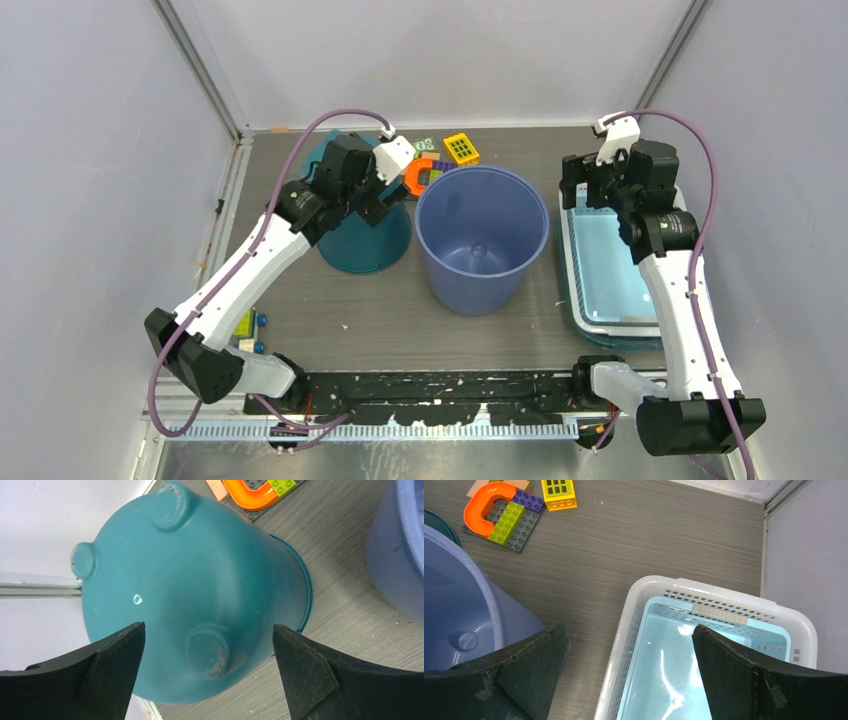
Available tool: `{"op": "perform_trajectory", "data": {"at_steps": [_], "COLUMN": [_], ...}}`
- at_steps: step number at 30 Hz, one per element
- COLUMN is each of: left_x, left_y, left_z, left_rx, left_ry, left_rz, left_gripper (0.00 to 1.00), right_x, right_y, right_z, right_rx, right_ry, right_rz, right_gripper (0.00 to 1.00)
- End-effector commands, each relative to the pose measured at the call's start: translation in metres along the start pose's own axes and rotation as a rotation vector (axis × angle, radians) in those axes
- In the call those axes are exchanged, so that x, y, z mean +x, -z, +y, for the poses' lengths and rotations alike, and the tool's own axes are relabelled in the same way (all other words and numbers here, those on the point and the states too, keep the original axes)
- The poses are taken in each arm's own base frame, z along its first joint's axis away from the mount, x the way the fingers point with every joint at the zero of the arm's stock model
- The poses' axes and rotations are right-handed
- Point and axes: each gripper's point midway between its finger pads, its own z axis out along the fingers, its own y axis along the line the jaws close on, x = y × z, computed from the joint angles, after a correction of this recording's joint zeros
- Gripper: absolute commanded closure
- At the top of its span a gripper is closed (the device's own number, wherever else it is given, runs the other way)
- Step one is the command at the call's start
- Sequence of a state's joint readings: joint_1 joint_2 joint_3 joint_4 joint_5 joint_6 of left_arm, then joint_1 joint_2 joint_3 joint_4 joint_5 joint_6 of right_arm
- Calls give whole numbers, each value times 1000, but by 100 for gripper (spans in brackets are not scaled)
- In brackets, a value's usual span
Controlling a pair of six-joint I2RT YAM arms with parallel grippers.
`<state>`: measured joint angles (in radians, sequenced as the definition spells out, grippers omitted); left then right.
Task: Turn the large container upside down
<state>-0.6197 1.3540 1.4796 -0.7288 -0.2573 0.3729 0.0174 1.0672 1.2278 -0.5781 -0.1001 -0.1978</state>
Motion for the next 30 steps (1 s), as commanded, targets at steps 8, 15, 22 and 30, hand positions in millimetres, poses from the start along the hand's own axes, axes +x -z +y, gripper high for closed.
{"op": "perform_trajectory", "data": {"at_steps": [8, 15, 22, 30], "left_x": [21, 54, 67, 80], "left_y": [-31, -41, -62, -93], "left_z": [24, 53, 81, 125], "left_rx": [-80, -135, -188, -269], "left_ry": [118, 179, 172, 185], "left_rz": [74, 135, 145, 194], "left_gripper": [9, 14, 14, 16], "right_x": [-9, -7, -7, -8], "right_y": [-2, -3, -4, -2], "right_z": [3, 5, 6, 7], "right_rx": [-21, -32, -34, -38], "right_ry": [-16, -19, -22, -26], "right_rz": [-43, -39, -37, -41], "right_gripper": [0, 0, 0, 0]}}
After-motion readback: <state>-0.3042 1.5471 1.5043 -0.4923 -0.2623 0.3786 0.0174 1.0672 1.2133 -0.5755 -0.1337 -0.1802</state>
